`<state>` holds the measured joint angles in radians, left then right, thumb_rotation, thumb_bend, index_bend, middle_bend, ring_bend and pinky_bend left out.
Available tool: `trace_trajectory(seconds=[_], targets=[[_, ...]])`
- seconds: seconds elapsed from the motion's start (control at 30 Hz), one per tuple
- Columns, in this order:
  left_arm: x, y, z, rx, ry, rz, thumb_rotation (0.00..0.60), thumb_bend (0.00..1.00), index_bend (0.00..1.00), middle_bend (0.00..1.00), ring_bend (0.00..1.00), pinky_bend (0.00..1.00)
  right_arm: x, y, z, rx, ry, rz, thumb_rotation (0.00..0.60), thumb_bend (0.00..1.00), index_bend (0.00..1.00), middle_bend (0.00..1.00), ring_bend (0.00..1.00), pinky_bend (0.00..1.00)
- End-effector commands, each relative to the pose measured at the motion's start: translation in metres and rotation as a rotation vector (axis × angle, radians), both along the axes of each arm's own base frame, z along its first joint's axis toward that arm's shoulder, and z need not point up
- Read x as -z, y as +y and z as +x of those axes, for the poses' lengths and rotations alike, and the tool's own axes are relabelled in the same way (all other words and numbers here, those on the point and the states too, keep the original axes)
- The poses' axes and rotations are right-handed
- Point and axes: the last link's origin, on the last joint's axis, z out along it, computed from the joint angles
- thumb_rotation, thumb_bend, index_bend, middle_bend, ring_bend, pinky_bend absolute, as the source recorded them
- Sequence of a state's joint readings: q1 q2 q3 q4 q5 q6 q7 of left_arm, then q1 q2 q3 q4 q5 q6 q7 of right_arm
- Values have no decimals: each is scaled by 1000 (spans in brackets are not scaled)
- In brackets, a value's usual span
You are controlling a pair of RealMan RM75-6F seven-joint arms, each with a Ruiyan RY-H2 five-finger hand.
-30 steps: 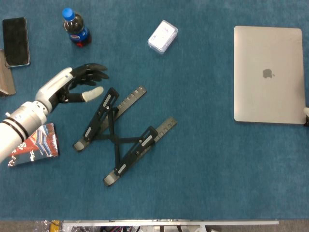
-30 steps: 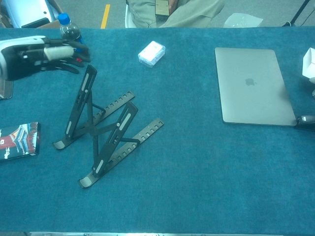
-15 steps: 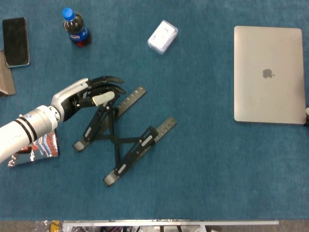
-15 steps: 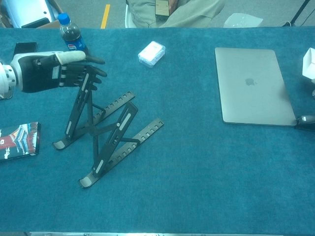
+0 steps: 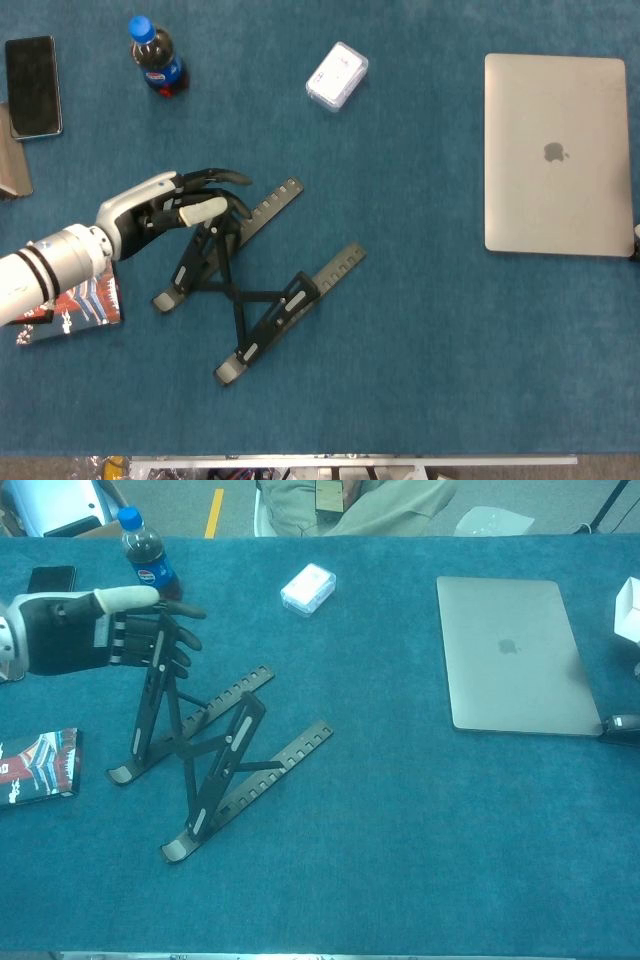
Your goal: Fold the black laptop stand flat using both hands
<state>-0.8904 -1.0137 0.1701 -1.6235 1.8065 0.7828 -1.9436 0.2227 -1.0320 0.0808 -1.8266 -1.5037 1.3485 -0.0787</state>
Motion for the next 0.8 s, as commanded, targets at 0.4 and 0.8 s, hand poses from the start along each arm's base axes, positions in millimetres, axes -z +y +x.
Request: trace_trajectory(seconds=[0.4,0.8], targets=[[-26,-9,-33,-60,-3,15,342,251,188,397,404,255,1,3,9,-18,4,-6,600,94,54,112,51,145],[-45,-21,-51,-94,-46,-6,316,252,188,395,404,255,3,4,19,-35,10,-10,600,94,54,112,51,144]])
